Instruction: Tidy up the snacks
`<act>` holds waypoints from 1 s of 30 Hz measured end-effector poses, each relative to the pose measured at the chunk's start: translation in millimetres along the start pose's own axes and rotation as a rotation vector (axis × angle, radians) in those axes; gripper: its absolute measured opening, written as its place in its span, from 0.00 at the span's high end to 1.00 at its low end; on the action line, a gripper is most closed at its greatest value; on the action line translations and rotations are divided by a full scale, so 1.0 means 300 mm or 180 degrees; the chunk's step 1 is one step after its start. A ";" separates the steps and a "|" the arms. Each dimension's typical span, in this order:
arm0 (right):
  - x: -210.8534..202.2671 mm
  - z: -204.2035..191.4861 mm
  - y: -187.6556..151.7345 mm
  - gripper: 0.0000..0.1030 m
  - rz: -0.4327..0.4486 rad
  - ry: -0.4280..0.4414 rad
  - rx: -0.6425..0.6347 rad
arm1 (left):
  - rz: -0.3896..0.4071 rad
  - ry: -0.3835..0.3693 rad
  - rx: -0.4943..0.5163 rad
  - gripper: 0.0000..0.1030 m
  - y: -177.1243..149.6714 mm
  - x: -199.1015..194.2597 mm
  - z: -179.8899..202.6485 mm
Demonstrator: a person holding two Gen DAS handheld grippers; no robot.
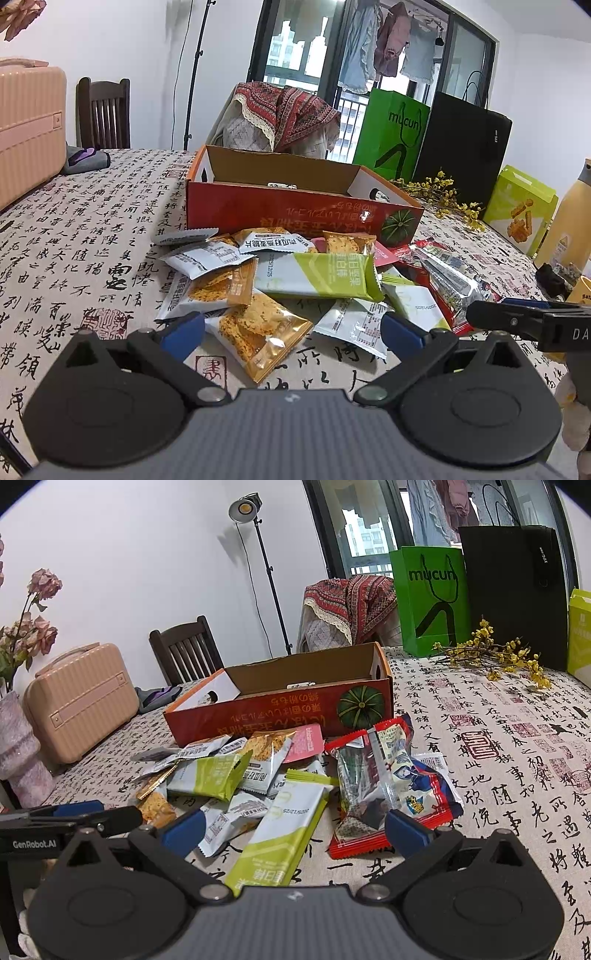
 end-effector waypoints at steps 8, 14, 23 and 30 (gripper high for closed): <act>0.004 0.000 0.001 0.00 0.0000 0.0002 0.0002 | -0.0007 0.0007 -0.0011 0.00 -0.002 0.001 -0.004; 0.005 -0.004 0.001 0.00 -0.0005 0.0001 0.0006 | -0.0018 0.0017 -0.0019 0.00 -0.007 -0.001 -0.011; 0.008 -0.005 0.000 0.00 0.0004 0.0009 0.0002 | -0.0026 0.0020 -0.0056 0.00 -0.006 0.002 -0.026; 0.008 0.003 -0.003 0.00 0.0023 0.0008 0.0017 | -0.0037 0.0027 -0.0076 0.00 -0.007 0.007 -0.034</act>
Point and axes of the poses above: each gripper's, at about its wrist camera, not at the fingertips, and x roughly the way its jaws point, z to its right, y to its top, the point moved 8 cm from there along x, roughly the way its jaws point, and after that the axes turned 13 degrees about x, right-handed, at the moved point
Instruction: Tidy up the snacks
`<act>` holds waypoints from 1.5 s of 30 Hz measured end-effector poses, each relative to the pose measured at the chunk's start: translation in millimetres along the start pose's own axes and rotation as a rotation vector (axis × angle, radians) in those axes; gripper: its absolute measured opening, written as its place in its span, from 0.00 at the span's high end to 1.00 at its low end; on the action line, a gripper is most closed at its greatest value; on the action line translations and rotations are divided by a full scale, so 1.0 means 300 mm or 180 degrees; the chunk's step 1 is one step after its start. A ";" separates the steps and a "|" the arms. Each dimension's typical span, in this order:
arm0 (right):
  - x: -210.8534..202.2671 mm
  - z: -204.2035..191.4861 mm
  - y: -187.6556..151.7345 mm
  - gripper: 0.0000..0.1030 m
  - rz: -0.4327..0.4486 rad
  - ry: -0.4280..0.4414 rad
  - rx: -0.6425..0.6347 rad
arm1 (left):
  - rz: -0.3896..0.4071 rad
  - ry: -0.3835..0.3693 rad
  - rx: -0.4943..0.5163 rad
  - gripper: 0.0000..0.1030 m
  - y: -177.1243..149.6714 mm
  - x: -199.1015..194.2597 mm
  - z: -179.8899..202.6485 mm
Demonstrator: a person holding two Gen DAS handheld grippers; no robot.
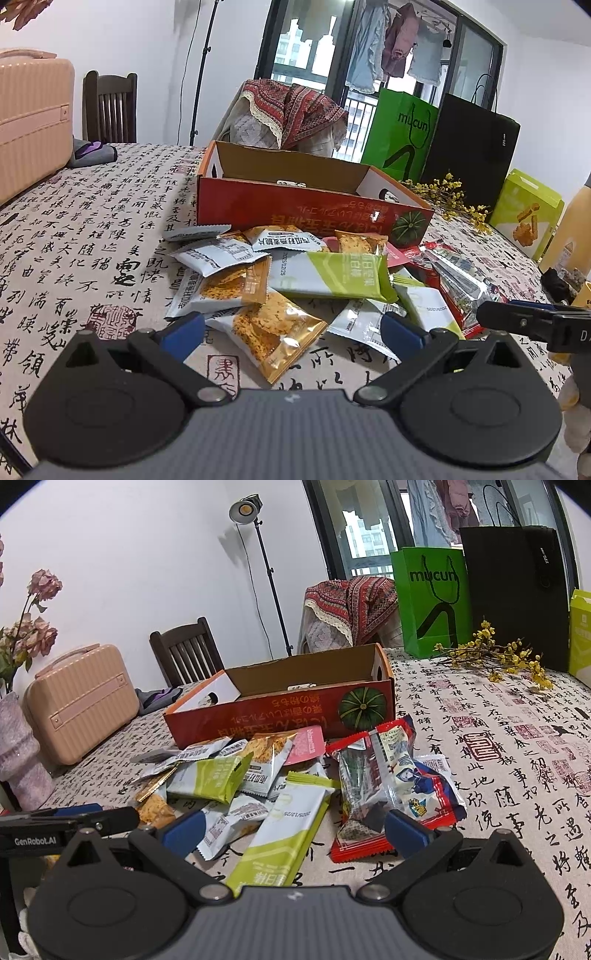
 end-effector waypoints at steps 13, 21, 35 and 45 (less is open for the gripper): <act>0.008 -0.003 0.003 0.00 -0.0013 0.0012 0.0005 | 0.0001 0.0011 0.0008 0.00 0.000 -0.003 -0.001; 0.007 -0.002 0.002 0.00 -0.0011 0.0011 0.0011 | 0.0003 0.0011 -0.0002 0.00 -0.002 -0.003 -0.005; 0.010 0.013 0.003 0.00 0.0004 -0.0035 0.0067 | -0.0153 0.0174 -0.0135 0.00 -0.008 0.045 -0.061; 0.014 0.016 0.003 0.00 0.0007 -0.0045 0.0061 | -0.0399 0.0450 -0.0412 0.00 0.036 0.154 -0.083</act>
Point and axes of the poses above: each gripper's, at about its wrist camera, not at the fingertips, and x roughly the way its jaws point, z to its right, y to its top, the point moved 8 cm from there along x, roughly the way its jaws point, and after that the axes turned 13 degrees about x, right-handed, at the moved point
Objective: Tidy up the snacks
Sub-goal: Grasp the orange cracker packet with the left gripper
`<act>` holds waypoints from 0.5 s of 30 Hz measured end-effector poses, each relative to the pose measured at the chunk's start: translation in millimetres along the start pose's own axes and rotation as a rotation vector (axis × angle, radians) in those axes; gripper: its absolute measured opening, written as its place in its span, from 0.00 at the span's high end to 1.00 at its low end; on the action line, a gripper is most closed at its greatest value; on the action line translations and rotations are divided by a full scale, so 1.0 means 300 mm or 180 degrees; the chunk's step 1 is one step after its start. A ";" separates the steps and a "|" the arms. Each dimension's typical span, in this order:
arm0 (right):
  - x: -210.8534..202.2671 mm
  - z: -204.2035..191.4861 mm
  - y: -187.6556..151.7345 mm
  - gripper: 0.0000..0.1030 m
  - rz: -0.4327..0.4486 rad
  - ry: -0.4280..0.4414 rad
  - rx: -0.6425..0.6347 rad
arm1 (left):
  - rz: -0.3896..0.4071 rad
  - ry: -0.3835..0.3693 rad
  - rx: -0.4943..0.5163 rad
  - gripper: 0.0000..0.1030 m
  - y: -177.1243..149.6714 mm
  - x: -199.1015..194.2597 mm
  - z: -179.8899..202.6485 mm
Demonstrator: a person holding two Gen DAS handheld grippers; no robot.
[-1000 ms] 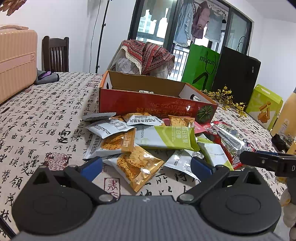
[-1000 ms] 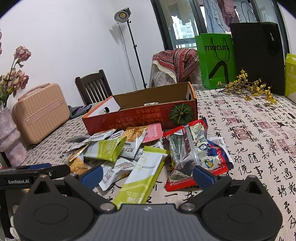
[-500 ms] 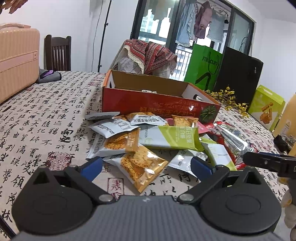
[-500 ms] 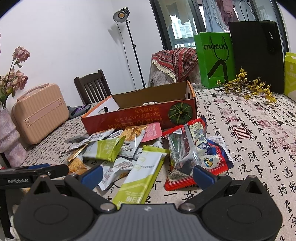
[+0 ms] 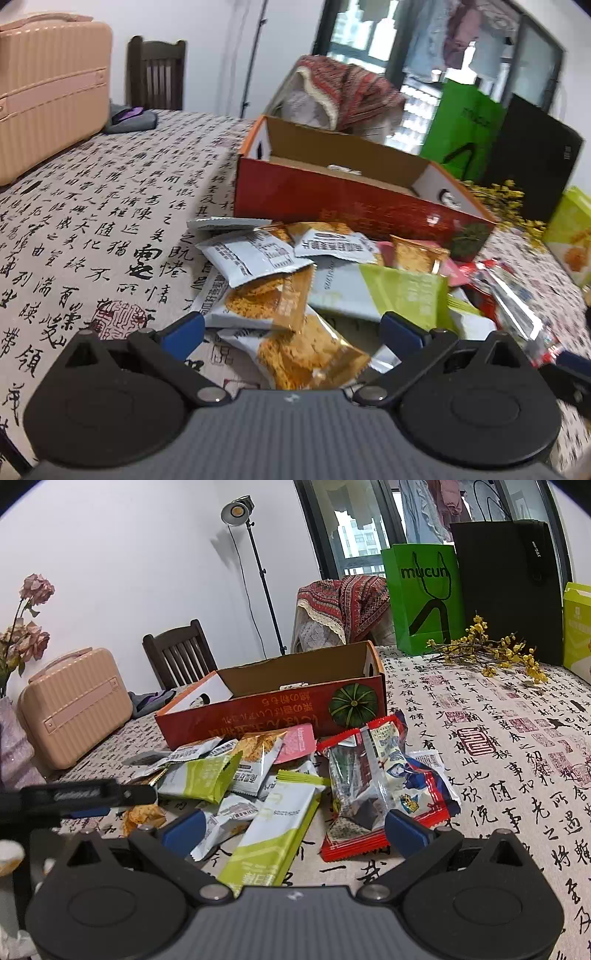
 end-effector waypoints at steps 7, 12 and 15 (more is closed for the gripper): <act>0.004 0.012 -0.001 0.00 -0.0002 -0.0009 0.0017 | -0.0197 0.0269 -0.0035 0.06 -0.032 0.058 -0.008; 0.009 0.031 -0.001 0.00 0.0003 -0.0031 0.0044 | -0.0146 0.0257 0.0021 0.18 -0.057 0.023 -0.039; 0.011 0.041 0.001 0.00 0.0012 -0.0041 0.0058 | -0.0139 0.0213 0.0039 0.29 -0.073 -0.003 -0.062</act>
Point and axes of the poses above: each gripper's, at about its wrist camera, not at the fingertips, and x roughly the way its jaws point, z to its right, y to its top, the point moved 8 cm from there along x, roughly the way its jaws point, and after that the axes turned 13 degrees about x, right-handed, at the moved point
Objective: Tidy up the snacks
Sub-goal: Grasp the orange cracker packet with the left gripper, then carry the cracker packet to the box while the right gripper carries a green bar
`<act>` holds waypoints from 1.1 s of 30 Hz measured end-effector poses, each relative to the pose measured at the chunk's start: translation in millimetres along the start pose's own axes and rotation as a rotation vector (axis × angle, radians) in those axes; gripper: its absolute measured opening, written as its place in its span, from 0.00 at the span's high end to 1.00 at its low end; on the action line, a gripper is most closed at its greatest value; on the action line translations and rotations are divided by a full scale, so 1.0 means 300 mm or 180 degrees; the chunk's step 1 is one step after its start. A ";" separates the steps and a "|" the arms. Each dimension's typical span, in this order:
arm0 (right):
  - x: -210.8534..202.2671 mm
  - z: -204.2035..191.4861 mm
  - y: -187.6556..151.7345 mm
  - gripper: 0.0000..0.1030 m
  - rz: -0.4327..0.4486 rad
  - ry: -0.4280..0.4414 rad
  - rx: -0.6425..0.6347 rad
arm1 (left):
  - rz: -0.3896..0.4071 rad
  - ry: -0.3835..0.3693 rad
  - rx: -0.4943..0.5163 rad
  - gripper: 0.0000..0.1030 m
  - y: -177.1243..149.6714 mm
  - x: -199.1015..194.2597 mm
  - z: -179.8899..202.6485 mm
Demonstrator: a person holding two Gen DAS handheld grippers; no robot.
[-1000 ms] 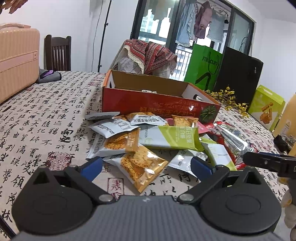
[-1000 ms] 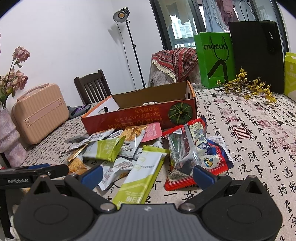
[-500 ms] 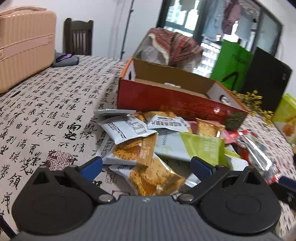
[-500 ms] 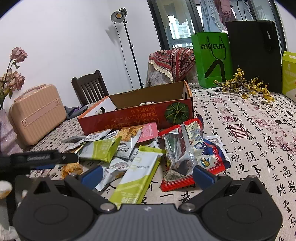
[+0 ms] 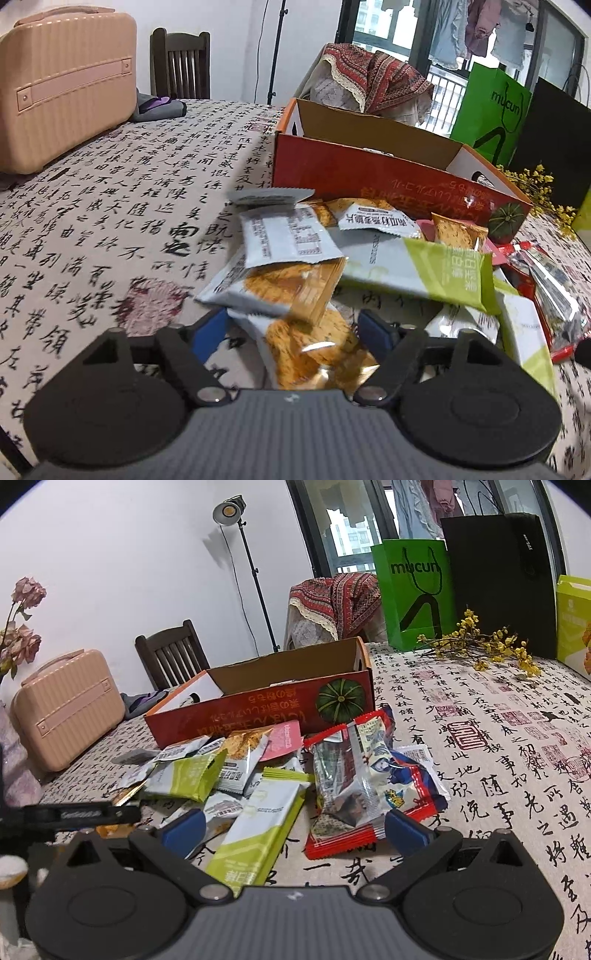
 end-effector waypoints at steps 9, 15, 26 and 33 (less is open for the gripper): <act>0.007 -0.015 -0.002 0.00 -0.0004 -0.0013 -0.0075 | 0.0116 -0.0151 0.0121 0.52 -0.028 -0.051 -0.015; -0.001 -0.009 0.005 0.00 0.0028 -0.0065 -0.0081 | 0.0374 -0.0375 0.0285 0.52 -0.056 -0.136 -0.009; 0.011 -0.078 -0.016 0.00 -0.0002 -0.0031 -0.0232 | 0.1004 -0.0670 0.0313 0.52 0.034 -0.289 0.053; 0.036 -0.130 -0.026 0.06 0.0005 -0.0103 -0.0483 | 0.0946 -0.0649 0.0320 0.52 0.047 -0.251 0.084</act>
Point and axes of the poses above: each gripper's, at about its wrist camera, not at the fingertips, and x roughly the way its jaws point, z to its right, y to its top, the point moved 8 cm from there along x, roughly the way its jaws point, and after that the axes turned 13 degrees about x, right-handed, at the moved point
